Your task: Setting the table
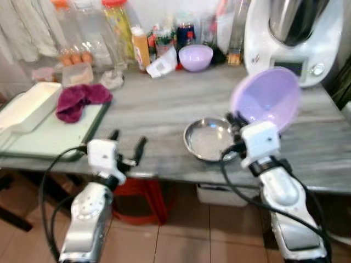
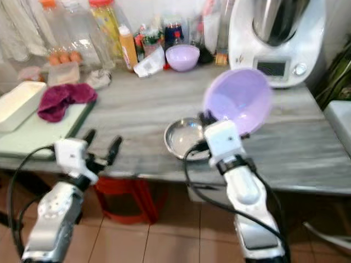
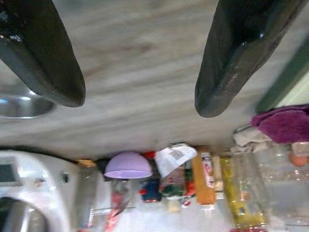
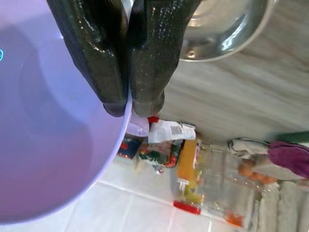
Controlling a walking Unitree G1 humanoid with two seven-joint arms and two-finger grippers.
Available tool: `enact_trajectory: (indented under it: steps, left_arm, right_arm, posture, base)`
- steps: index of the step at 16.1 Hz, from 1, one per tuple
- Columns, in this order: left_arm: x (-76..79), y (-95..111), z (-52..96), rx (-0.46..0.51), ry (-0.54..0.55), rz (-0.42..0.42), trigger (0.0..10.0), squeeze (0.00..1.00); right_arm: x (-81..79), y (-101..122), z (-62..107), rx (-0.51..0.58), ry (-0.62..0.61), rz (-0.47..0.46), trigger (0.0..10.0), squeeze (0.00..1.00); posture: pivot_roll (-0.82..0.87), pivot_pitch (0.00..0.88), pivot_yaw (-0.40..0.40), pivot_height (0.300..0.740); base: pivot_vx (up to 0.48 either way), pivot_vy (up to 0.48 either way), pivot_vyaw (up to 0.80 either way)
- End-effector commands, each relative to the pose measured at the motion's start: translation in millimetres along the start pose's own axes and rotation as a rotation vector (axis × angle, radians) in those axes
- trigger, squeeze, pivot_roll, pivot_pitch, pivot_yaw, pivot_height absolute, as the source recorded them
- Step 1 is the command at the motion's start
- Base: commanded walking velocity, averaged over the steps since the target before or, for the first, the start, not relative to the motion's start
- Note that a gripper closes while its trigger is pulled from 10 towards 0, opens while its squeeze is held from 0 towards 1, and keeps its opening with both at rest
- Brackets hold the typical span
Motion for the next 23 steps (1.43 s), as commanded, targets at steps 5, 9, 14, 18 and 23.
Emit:
enact_trajectory:
  steps: [5,9,14,18,23]
  left_arm:
    - [-4.1,-5,18.4,-0.038,0.010,-0.041,10.0,0.00]
    - [-9.8,-13,32.4,-0.082,-0.007,-0.091,10.0,0.00]
    - [-18.7,-12,41.6,-0.111,-0.025,-0.123,10.0,0.00]
    - [-19.2,-12,42.7,-0.118,-0.035,-0.127,10.0,0.00]
    - [-14.3,-10,36.8,-0.110,-0.064,-0.127,10.0,0.00]
  right_arm:
    - [0.7,4,1.0,0.007,0.022,0.005,10.0,0.00]
    - [-7.9,4,-4.8,0.008,0.123,-0.015,10.0,0.00]
    - [-19.7,2,-38.3,-0.017,0.368,-0.100,10.0,0.00]
    - [-29.3,-1,-52.8,-0.050,0.482,-0.094,10.0,0.00]
    - [-55.0,-1,-58.0,-0.047,0.655,-0.081,10.0,0.00]
  posture:
    - [-0.15,0.096,0.066,0.740]
    - [-0.13,0.106,0.063,0.740]
    - [-0.09,0.123,0.075,0.740]
    - [-0.08,0.123,0.079,0.740]
    - [-0.08,0.114,0.091,0.740]
  base:
    - [0.000,0.000,0.00]
    - [0.000,0.000,0.00]
    - [0.000,0.000,0.00]
    - [0.000,0.000,0.00]
    - [0.000,0.000,0.00]
Point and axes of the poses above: a point about 5 cm out from each wrist's last joint towards the gripper, its own z axis pointing back from the gripper into the wrist, its own y axis along the axis of the wrist's last joint, x = y × z, the point moved 2 cm from there along -z, pointing out of the wrist towards the gripper
